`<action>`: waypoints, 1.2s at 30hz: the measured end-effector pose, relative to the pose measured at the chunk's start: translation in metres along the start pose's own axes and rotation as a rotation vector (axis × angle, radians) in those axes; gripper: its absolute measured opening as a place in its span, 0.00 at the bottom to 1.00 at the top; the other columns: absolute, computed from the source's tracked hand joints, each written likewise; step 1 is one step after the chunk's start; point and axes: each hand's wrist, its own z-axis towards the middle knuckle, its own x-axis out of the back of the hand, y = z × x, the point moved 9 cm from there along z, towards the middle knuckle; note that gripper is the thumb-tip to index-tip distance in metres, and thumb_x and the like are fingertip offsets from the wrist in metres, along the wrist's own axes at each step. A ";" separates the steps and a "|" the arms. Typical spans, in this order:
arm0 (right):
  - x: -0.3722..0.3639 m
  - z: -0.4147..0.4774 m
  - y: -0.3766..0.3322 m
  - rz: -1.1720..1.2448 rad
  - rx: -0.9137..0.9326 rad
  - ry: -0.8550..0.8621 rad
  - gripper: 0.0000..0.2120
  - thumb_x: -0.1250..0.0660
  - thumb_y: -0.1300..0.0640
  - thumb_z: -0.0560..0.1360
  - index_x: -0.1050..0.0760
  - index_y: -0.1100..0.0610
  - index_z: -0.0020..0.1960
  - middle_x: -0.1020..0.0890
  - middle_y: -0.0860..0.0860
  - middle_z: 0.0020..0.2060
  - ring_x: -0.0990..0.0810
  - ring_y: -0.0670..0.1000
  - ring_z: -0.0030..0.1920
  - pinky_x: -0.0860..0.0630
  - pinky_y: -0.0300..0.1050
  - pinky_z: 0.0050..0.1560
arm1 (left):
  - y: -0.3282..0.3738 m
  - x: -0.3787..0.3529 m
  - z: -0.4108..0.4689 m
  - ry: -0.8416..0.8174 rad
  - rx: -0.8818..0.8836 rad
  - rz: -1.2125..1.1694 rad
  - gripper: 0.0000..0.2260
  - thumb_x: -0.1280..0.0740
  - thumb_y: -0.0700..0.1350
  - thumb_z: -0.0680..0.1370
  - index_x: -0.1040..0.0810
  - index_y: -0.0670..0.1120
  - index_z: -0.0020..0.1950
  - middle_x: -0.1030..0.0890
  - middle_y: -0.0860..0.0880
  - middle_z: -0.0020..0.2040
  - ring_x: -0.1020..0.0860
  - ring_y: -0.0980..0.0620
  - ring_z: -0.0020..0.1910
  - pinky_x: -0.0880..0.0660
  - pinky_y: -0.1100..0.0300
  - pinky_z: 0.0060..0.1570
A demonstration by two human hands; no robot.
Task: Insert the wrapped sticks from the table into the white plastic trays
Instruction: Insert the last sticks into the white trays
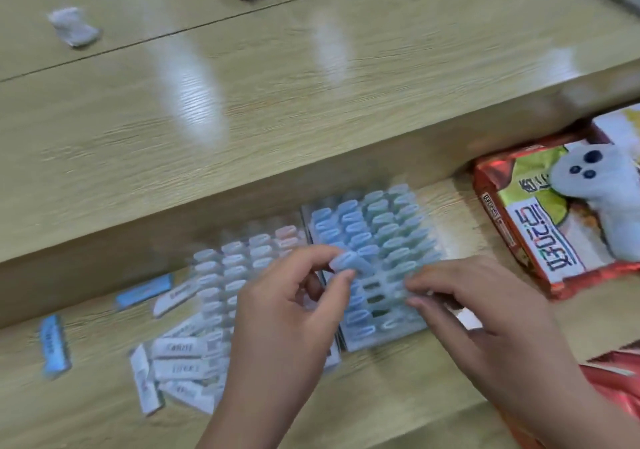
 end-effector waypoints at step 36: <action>-0.029 0.035 0.002 -0.069 0.051 -0.101 0.06 0.30 0.53 0.76 0.16 0.49 0.52 0.16 0.39 0.47 0.22 0.45 0.43 0.23 0.44 0.40 | 0.002 -0.032 0.022 -0.164 -0.012 0.461 0.09 0.32 0.56 0.74 0.15 0.59 0.50 0.27 0.59 0.42 0.28 0.58 0.47 0.25 0.56 0.42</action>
